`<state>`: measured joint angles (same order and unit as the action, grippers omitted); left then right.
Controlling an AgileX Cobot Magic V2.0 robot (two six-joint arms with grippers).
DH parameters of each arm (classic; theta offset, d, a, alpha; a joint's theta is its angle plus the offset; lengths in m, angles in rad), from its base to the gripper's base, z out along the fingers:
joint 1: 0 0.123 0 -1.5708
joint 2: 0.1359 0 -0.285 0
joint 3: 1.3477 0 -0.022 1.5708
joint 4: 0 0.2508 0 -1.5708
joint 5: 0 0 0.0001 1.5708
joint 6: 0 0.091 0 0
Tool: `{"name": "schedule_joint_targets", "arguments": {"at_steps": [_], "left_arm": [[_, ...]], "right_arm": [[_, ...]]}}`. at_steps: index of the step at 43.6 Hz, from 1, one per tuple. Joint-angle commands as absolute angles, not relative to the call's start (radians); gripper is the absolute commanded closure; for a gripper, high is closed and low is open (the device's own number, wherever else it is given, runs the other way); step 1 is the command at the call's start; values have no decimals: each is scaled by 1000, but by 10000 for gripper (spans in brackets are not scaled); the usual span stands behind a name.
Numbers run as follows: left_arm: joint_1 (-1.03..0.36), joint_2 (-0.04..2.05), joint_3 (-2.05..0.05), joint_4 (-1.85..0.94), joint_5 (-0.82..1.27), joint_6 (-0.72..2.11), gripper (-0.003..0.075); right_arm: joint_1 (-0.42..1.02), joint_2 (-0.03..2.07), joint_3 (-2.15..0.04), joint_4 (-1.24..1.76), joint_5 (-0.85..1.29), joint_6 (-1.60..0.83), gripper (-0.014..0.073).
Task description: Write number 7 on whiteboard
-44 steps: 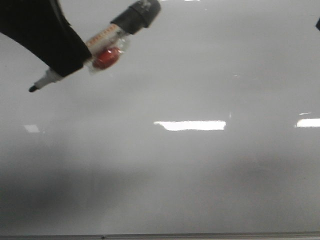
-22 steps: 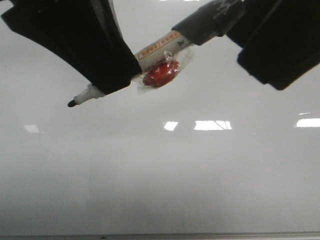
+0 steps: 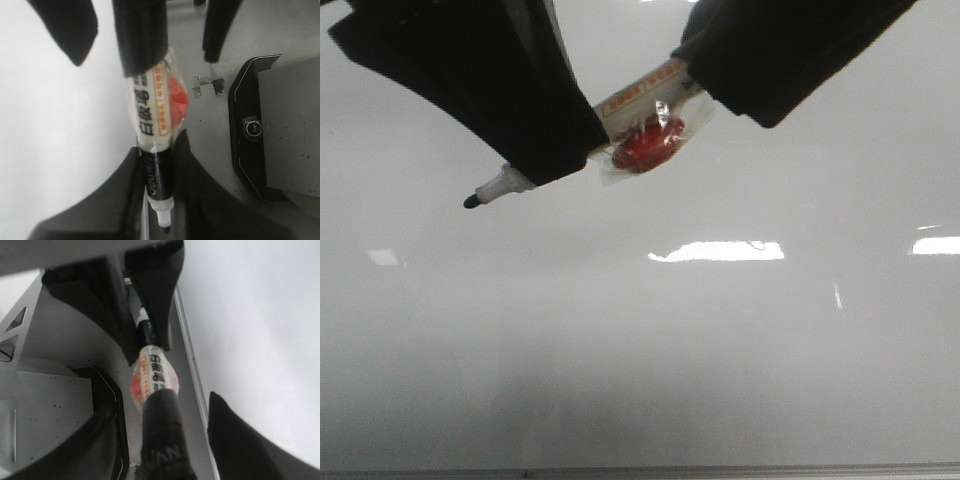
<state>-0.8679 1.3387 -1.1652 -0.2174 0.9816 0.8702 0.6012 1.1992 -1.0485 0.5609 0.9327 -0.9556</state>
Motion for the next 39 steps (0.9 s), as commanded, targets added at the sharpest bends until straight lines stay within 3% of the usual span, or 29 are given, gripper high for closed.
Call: {"name": "schedule_joint_targets", "arguments": {"at_steps": [1, 7, 17, 21, 28, 31, 39], "left_arm": [[-875, 1316, -1198, -238, 929, 871, 695], [-875, 1316, -1198, -238, 926, 871, 695], [-875, 1316, -1198, -238, 922, 871, 681], [-875, 1316, -1198, -238, 922, 871, 581], [-875, 1312, -1198, -235, 895, 846, 302], [-866, 1296, -1198, -227, 893, 829, 265], [-793, 1192, -1198, -221, 897, 709, 266]], "right_arm": [[604, 1192, -1084, 605, 911, -966, 224], [604, 1194, -1084, 617, 910, -966, 256], [604, 1194, -1084, 622, 908, -966, 519], [604, 1194, -1084, 622, 912, -966, 599], [604, 1194, -1084, 621, 918, -965, 661], [598, 1192, -1084, 600, 921, -946, 661], [556, 1158, -1098, 399, 923, -741, 659]]}}
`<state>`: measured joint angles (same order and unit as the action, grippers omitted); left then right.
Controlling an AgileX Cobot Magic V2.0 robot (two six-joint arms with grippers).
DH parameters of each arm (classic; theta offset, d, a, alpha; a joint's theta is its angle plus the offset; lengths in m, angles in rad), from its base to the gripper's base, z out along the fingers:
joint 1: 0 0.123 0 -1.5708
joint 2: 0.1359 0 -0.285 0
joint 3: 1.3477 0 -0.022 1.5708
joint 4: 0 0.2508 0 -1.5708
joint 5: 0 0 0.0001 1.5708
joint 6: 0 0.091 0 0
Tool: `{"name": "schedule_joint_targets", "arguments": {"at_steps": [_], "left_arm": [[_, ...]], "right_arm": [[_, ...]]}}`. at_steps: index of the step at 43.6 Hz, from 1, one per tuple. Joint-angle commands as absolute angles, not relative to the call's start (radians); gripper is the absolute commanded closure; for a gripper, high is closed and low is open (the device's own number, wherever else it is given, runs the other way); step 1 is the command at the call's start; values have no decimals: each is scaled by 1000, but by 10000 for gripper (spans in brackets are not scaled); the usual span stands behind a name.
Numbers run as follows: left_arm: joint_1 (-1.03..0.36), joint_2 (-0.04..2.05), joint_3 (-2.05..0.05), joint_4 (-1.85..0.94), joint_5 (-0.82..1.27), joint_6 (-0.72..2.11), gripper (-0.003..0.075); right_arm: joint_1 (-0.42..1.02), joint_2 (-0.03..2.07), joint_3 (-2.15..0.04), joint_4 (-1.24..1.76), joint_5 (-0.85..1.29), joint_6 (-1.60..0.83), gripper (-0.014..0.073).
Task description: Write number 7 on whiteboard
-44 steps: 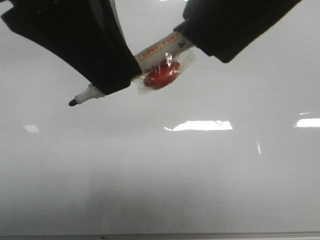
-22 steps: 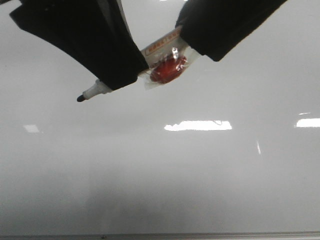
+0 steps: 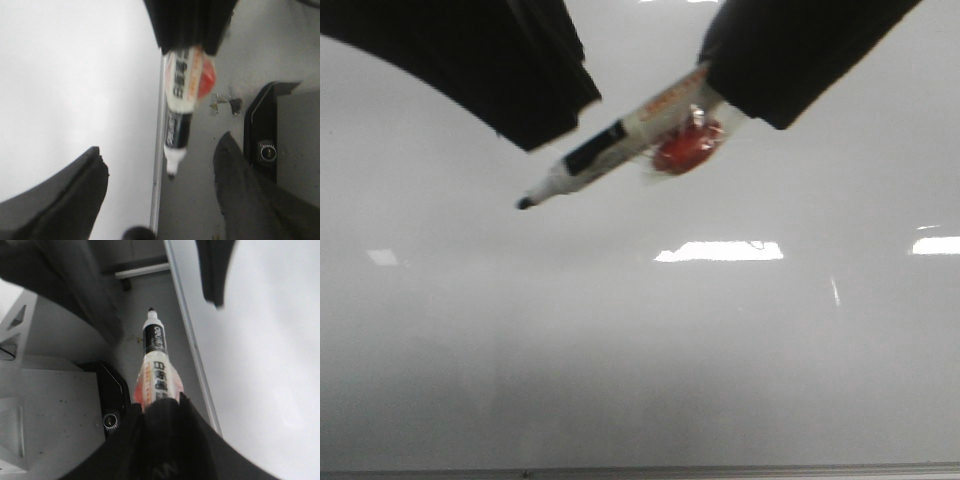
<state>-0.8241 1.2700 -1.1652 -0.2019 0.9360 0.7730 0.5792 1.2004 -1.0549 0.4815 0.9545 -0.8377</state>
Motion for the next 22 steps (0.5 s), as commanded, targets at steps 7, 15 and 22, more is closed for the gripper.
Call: {"name": "schedule_joint_targets", "arguments": {"at_steps": [7, 15, 22], "left_arm": [[-675, 1091, -1167, -223, 897, 599, 266], [-560, 1011, -1096, -229, 891, 505, 266], [-532, 997, -1063, -258, 849, 493, 266]], "right_arm": [[487, 1102, -1102, 265, 928, -523, 659], [359, 1031, -1031, 322, 833, -398, 659], [354, 1023, -950, 427, 627, -429, 659]]}}
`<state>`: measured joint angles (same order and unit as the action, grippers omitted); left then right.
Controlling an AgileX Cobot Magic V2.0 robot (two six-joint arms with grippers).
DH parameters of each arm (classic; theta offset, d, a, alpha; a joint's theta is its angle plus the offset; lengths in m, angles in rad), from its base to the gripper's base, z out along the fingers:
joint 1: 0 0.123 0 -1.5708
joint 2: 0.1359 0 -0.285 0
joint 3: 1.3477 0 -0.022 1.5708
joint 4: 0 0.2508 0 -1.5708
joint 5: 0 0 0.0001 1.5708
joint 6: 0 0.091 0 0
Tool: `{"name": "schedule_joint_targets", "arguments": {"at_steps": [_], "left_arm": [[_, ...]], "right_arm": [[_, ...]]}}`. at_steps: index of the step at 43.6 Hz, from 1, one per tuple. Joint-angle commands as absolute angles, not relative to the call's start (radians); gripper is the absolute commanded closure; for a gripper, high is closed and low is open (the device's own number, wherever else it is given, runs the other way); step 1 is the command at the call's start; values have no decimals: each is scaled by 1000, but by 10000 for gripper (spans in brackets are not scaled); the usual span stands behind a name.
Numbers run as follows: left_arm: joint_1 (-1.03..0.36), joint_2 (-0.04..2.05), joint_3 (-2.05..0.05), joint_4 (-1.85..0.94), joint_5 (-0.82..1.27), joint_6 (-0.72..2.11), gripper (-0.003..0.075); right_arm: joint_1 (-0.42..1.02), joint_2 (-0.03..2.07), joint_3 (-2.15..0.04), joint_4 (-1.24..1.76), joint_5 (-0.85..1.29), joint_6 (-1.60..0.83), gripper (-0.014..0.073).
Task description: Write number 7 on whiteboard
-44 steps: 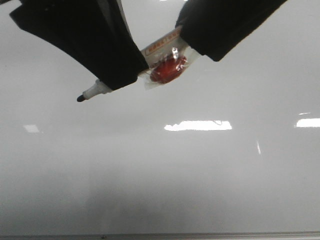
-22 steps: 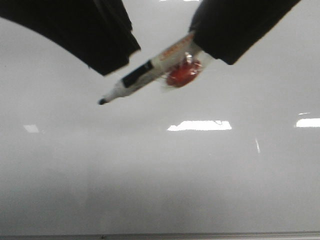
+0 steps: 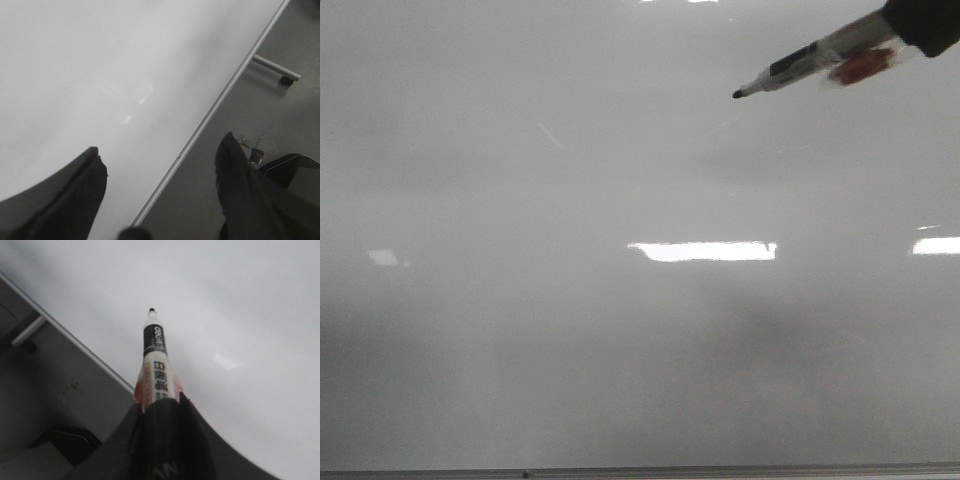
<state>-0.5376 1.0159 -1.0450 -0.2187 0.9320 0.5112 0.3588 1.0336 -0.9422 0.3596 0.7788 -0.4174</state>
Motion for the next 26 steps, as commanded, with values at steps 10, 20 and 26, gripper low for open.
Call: {"name": "schedule_joint_targets", "arguments": {"at_steps": [10, 20, 26], "left_arm": [[-534, 999, -1061, -276, 805, 493, 266], [-534, 999, -1061, -276, 790, 493, 266], [-534, 999, -1061, -276, 785, 493, 272]], "right_arm": [[354, 1123, -997, 490, 483, -430, 659], [354, 1242, -1089, 491, 498, -430, 659], [354, 1297, -1129, 491, 488, -430, 659]]}}
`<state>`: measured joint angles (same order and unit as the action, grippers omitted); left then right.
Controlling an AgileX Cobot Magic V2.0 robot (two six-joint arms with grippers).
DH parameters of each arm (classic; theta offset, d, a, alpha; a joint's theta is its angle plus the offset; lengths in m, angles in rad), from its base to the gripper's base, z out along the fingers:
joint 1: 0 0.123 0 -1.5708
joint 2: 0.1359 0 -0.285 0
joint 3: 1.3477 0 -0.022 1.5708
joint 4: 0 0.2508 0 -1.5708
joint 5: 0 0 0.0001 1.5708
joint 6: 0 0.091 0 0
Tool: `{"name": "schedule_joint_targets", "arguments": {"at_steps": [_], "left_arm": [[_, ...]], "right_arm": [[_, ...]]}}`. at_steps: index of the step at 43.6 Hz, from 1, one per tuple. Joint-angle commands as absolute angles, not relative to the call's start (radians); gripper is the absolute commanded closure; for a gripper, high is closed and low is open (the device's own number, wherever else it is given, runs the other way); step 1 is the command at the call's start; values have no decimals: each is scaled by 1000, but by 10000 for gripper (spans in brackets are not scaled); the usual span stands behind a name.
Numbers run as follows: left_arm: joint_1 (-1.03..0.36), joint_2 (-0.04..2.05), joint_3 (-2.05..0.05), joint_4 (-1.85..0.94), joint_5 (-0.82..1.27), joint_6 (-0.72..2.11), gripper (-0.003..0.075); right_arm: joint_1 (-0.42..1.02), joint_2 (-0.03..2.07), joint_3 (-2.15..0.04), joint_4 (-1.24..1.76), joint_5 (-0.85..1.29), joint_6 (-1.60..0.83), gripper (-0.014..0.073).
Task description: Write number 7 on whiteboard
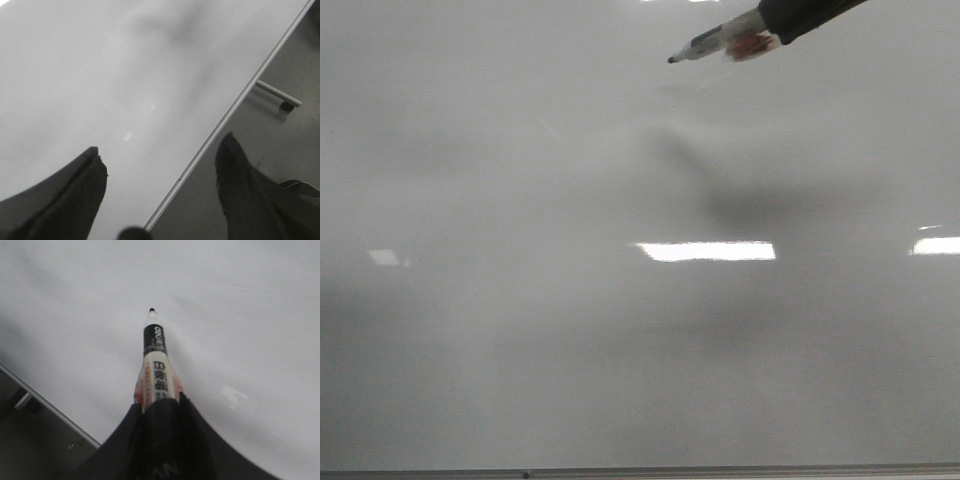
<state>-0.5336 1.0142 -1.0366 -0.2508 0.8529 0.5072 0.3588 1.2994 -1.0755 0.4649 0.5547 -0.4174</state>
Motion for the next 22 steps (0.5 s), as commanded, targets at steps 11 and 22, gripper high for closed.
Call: {"name": "schedule_joint_targets", "arguments": {"at_steps": [11, 22], "left_arm": [[-534, 999, -1061, -276, 769, 493, 282], [-534, 999, -1061, -276, 757, 493, 282]], "right_arm": [[354, 1386, -1169, 491, 447, -430, 659], [330, 1409, -1169, 472, 437, -430, 659]]}}
